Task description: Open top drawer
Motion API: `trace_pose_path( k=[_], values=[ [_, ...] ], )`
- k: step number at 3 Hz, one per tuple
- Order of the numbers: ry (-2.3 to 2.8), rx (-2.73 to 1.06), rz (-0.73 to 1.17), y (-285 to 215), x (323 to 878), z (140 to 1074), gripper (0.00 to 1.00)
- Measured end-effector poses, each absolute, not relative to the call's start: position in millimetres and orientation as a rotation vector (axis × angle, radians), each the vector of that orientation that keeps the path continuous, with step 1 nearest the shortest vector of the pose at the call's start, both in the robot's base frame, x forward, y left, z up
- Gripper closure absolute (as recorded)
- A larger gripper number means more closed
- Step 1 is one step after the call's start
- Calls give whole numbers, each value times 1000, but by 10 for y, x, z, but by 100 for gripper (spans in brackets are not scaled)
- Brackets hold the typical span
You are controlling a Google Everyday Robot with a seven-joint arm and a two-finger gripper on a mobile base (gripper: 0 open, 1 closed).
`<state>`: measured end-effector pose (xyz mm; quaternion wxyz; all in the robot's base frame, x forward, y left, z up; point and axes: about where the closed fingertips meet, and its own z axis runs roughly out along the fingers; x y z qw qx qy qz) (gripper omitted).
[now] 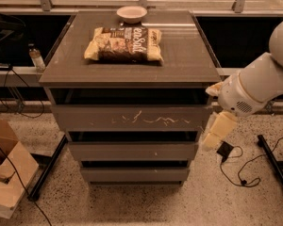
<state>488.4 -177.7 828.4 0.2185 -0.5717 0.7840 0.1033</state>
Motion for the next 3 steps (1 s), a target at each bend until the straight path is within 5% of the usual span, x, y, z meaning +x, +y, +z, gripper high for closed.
trace_pose_path(
  k=[3],
  values=[
    [2039,-1424,415,-1449,5542,7435,0]
  ],
)
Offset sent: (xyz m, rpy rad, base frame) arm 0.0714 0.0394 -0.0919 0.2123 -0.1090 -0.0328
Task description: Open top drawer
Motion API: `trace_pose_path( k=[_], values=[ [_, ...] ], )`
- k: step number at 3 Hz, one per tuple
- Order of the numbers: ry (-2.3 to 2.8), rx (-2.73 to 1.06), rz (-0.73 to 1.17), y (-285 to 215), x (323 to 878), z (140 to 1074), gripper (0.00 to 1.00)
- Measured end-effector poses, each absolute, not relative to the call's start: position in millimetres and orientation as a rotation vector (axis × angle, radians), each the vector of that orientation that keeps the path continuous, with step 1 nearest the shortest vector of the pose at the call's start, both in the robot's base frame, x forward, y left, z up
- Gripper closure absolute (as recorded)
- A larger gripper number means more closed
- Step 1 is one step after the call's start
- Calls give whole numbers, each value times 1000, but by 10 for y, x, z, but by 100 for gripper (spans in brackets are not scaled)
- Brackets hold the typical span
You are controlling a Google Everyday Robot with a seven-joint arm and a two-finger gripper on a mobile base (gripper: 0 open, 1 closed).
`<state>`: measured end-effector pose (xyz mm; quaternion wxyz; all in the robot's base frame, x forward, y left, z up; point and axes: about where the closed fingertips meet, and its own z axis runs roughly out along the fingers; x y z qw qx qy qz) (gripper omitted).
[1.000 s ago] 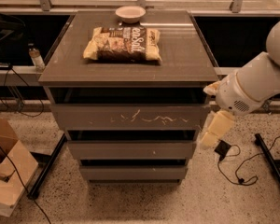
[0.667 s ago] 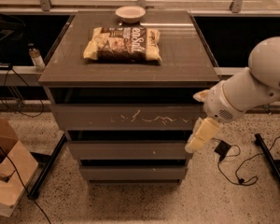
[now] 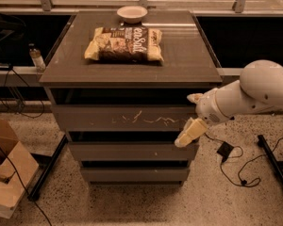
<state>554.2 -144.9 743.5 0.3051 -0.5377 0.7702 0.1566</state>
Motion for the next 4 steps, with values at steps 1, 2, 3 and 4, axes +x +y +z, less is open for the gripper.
trace_pose_path(
  k=[1,2,3,4],
  values=[
    [2030,-1380,462,-1432,5816,7197,0],
    [2023,-1354,507,-1369,6079,7005,0],
    [2027,-1357,570,-1289,6222,6863,17],
    [2033,-1410,595,-1257,6111,6838,40]
  ],
)
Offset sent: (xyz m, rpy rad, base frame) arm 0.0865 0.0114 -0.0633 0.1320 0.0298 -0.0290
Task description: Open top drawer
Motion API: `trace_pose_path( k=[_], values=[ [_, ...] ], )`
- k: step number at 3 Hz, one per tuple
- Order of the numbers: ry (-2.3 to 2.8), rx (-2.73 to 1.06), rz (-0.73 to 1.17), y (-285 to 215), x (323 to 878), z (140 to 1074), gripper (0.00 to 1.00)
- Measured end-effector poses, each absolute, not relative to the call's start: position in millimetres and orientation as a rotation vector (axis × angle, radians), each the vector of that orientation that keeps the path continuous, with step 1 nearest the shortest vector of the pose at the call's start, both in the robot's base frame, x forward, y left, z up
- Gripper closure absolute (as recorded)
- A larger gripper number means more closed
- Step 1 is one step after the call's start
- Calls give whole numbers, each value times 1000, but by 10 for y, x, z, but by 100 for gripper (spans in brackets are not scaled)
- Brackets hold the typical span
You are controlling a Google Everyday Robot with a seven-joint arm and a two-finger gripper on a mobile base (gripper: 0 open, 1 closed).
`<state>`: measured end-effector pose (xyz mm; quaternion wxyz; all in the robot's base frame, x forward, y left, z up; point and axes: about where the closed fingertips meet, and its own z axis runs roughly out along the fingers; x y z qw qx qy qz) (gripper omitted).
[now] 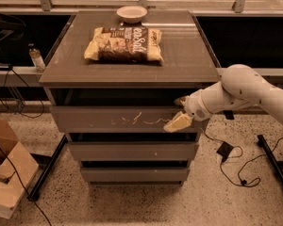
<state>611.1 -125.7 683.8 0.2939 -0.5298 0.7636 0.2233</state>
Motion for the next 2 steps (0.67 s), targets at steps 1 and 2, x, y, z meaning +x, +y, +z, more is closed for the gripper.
trace_pose_path(
  k=[1,2],
  values=[
    [2041,-1438,595,-1273,5965,6891,63],
    [2054,-1491,579,-1284,5687,6991,53]
  ],
)
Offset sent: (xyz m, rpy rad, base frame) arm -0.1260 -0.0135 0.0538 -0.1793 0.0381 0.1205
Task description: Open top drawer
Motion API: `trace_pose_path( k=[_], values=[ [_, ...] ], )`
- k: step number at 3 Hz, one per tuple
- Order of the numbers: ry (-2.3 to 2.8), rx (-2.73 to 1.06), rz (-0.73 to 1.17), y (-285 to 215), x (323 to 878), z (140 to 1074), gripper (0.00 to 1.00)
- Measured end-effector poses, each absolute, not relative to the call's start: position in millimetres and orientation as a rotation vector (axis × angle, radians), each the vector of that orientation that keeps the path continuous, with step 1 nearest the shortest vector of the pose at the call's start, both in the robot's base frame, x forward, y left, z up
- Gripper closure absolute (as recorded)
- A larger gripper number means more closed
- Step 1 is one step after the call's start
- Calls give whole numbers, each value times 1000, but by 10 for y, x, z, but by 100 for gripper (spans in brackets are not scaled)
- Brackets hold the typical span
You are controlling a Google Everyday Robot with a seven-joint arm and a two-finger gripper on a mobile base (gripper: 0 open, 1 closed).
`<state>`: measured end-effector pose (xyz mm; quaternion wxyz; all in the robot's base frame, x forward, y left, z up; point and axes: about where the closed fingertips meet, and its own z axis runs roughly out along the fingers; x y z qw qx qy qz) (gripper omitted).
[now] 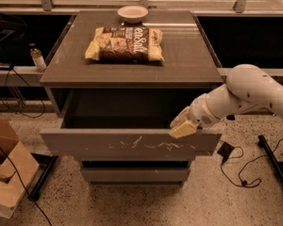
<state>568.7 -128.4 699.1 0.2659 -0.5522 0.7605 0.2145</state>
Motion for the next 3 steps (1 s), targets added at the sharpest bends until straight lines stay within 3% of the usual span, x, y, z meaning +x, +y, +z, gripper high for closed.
trace_pose_path(
  k=[2,3],
  values=[
    [2112,-1648,661,-1166,4695,7199,6],
    [2106,-1661,666,-1150,4688,7211,0]
  ],
)
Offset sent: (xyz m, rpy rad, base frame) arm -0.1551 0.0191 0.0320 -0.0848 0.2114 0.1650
